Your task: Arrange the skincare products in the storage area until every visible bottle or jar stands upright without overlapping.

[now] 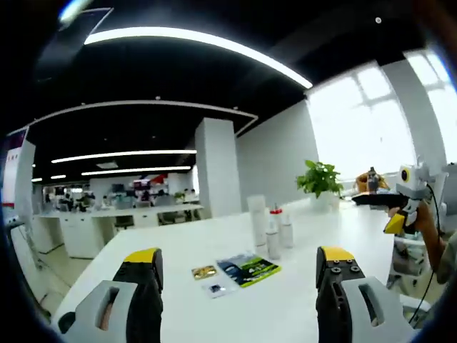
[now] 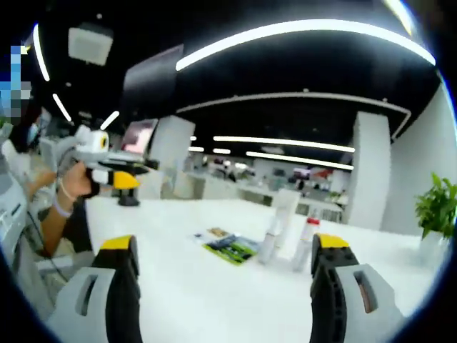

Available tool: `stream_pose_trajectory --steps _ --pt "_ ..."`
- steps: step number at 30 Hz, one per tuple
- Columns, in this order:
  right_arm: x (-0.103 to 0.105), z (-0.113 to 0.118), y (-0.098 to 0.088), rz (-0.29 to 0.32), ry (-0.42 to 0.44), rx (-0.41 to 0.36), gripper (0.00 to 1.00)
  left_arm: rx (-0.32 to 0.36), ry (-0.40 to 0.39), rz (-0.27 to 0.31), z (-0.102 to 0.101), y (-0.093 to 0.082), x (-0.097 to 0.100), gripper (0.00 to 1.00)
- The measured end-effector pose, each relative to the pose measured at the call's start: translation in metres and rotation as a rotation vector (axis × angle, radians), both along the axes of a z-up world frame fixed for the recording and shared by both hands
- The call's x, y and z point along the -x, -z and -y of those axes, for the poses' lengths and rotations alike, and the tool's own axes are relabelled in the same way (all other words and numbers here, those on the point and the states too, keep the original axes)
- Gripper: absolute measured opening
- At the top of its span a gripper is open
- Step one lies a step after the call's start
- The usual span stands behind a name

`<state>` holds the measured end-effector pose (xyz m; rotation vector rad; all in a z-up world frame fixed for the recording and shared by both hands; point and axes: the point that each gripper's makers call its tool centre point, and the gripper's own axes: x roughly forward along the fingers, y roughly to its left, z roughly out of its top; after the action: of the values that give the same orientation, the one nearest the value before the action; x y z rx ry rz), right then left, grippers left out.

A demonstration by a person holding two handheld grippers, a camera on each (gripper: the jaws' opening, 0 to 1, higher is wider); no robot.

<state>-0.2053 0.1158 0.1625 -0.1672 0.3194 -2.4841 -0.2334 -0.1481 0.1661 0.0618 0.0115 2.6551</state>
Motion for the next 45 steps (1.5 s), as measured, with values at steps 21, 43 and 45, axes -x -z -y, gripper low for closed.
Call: stream_pose_trajectory --steps 21,43,45 --pt "0.0 -0.048 0.024 0.016 0.201 0.071 1.0 -0.13 -0.101 0.015 0.049 0.061 -0.049 0.85" --pt "-0.001 -0.042 0.056 0.127 0.194 -0.069 1.0 -0.063 -0.2 0.016 0.064 0.058 -0.047 0.86" --pt "0.0 -0.048 0.057 0.128 0.211 -0.066 1.0 -0.002 -0.213 -0.005 0.065 0.058 -0.04 0.86"
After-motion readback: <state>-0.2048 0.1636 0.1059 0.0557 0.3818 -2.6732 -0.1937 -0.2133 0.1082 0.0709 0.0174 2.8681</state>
